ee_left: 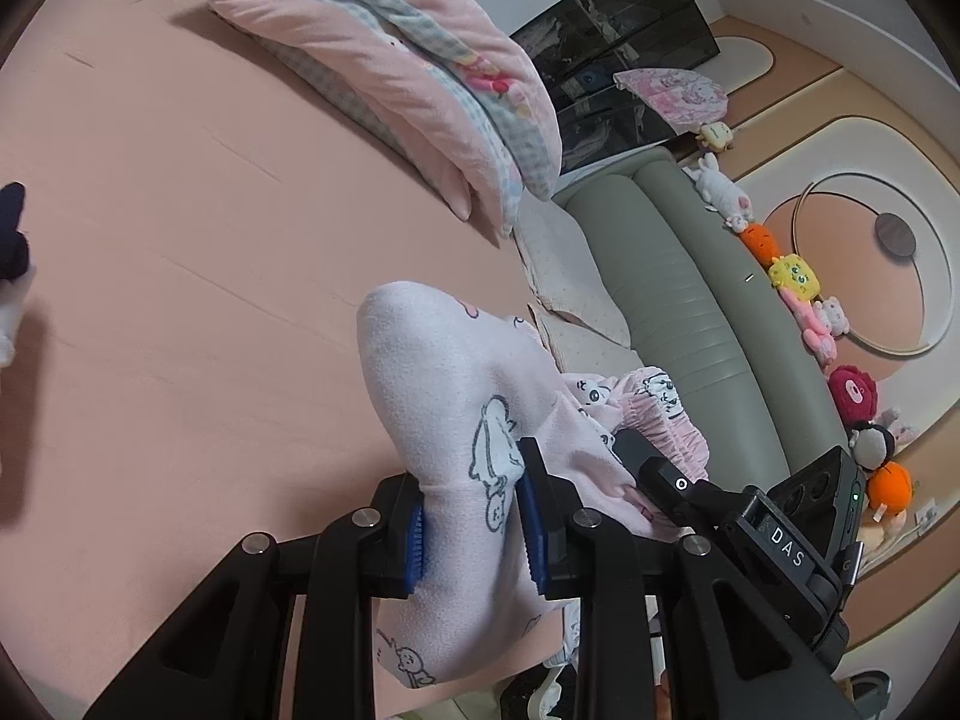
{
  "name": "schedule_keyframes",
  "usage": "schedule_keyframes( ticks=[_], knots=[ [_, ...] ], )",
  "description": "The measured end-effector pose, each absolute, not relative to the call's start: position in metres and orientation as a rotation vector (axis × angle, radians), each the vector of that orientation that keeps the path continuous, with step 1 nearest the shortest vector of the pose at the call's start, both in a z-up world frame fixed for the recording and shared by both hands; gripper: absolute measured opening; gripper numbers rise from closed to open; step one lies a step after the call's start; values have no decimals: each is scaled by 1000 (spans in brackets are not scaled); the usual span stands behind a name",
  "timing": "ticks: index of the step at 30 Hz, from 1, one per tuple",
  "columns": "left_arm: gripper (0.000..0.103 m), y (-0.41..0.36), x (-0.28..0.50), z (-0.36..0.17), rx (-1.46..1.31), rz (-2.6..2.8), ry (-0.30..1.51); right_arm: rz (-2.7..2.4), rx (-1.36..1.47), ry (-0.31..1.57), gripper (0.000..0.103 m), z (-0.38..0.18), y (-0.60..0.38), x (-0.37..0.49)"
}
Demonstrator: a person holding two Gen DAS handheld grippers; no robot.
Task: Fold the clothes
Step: 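Lift the folded pants with both grippers and carry them to the clothes pile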
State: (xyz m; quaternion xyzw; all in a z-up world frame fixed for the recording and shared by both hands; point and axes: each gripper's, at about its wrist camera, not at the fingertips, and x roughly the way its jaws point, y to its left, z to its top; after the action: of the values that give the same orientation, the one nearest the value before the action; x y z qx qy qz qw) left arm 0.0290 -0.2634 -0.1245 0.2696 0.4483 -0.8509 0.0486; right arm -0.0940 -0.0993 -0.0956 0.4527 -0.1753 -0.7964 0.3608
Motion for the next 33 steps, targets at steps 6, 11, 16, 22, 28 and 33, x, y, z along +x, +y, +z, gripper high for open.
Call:
schedule_keyframes(
  ticks=[6,11,16,22,28,33],
  knots=[
    [23,-277,48,-117,766,-2594,1368,-2033,1133,-411,43,-80,-115,-78],
    [23,-293,71,-114,721,-2579,1362,-2007,1117,-371,43,-72,-136,-62],
    [23,-309,98,-111,679,-2548,1353,-1965,1107,-333,43,-67,-159,-46],
    [23,-331,132,-107,644,-2506,1320,-1900,1101,-296,43,-64,-190,-26],
    [23,-353,163,-101,609,-2454,1276,-1823,1094,-273,43,-62,-223,-5],
    [23,-370,184,-92,597,-2423,1211,-1755,1103,-283,43,-62,-248,8]
  ],
)
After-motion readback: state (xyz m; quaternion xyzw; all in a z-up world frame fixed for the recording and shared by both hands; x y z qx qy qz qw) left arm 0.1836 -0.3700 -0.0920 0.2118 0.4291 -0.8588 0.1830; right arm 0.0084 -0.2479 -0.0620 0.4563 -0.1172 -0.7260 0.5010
